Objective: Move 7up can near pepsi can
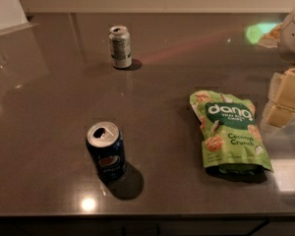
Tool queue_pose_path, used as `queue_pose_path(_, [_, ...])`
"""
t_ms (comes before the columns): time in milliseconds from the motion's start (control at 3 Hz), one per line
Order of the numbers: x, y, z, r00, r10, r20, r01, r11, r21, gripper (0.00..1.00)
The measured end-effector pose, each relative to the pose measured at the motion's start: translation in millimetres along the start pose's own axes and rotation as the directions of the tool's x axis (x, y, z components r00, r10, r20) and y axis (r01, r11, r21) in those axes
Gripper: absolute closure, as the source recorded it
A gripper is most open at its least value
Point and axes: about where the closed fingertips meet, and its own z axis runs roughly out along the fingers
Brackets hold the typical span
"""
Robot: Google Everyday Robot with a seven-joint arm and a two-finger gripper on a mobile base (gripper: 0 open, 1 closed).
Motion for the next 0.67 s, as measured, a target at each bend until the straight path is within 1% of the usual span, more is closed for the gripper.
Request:
queue_pose_path(333, [-0.1, -0.1, 0.0, 1.0, 0.0, 0.0, 0.0, 1.0, 0.0, 0.0])
queue_pose_path(667, [-8.4, -11.0, 1.5, 1.0, 0.004, 0.025, -0.004, 0.9998, 0.019, 0.0])
